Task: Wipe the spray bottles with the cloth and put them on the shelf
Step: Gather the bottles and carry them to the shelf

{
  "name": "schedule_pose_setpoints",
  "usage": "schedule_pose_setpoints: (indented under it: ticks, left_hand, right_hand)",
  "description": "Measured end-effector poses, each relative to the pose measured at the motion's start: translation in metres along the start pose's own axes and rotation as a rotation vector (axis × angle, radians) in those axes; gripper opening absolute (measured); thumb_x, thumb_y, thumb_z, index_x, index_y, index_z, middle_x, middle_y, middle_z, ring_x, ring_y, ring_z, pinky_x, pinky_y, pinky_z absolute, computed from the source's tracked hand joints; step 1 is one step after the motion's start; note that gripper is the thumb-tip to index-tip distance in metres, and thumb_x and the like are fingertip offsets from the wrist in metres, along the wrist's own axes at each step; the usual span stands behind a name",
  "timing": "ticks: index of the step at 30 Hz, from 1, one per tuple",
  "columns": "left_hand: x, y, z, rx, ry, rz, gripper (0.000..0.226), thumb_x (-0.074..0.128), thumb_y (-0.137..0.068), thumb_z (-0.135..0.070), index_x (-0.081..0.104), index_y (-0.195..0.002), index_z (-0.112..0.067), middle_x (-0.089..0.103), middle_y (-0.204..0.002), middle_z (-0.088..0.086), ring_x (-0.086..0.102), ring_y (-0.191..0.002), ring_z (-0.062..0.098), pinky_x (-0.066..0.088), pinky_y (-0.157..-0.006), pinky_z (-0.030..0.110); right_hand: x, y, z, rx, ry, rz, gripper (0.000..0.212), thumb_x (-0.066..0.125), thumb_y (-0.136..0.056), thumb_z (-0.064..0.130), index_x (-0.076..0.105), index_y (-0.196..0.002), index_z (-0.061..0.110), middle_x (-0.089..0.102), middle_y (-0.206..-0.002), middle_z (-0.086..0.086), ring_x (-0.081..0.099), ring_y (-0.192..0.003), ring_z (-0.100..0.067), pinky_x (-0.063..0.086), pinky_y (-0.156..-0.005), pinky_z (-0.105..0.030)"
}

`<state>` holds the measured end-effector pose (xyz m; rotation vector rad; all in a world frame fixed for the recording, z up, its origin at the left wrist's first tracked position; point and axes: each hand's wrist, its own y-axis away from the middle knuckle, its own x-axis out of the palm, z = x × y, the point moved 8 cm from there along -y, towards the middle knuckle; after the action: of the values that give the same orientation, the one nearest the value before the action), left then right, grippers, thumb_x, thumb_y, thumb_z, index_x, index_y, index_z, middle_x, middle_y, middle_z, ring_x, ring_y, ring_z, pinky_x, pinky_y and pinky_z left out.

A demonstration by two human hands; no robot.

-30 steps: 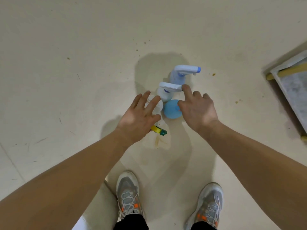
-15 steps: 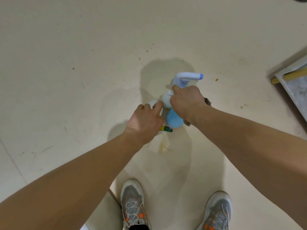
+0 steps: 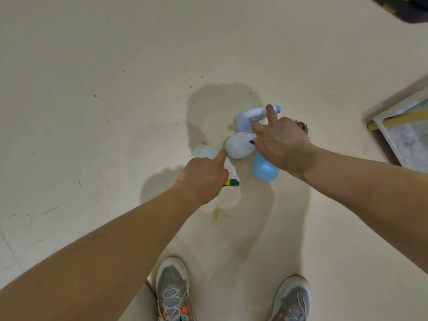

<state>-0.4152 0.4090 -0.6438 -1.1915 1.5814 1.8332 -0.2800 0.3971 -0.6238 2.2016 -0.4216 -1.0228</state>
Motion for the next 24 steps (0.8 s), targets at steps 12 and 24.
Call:
schedule_pose_setpoints:
  ticks: [12,24]
  left_hand:
    - [0.015,0.003,0.009,-0.018,0.051,-0.068,0.017,0.069,-0.086,-0.032,0.068,-0.071,-0.024,0.050,-0.110,0.001,0.024,-0.039,0.017,0.010,-0.042,0.026]
    - [-0.001,0.008,0.033,-0.191,0.208,0.010,0.019,0.058,-0.091,-0.031,0.071,-0.097,-0.018,0.044,-0.130,-0.002,0.047,-0.057,0.023,0.038,-0.054,0.029]
  right_hand:
    - [0.006,-0.043,-0.031,-0.189,-0.133,0.025,0.026,0.059,-0.097,0.047,0.066,-0.102,0.024,0.049,-0.105,0.006,0.045,-0.092,-0.022,0.032,-0.058,-0.031]
    - [0.075,-0.027,-0.044,-0.024,-0.811,0.227,0.034,0.067,-0.087,0.058,0.074,-0.106,0.030,0.062,-0.113,0.002,0.061,-0.104,-0.026,0.052,-0.090,-0.039]
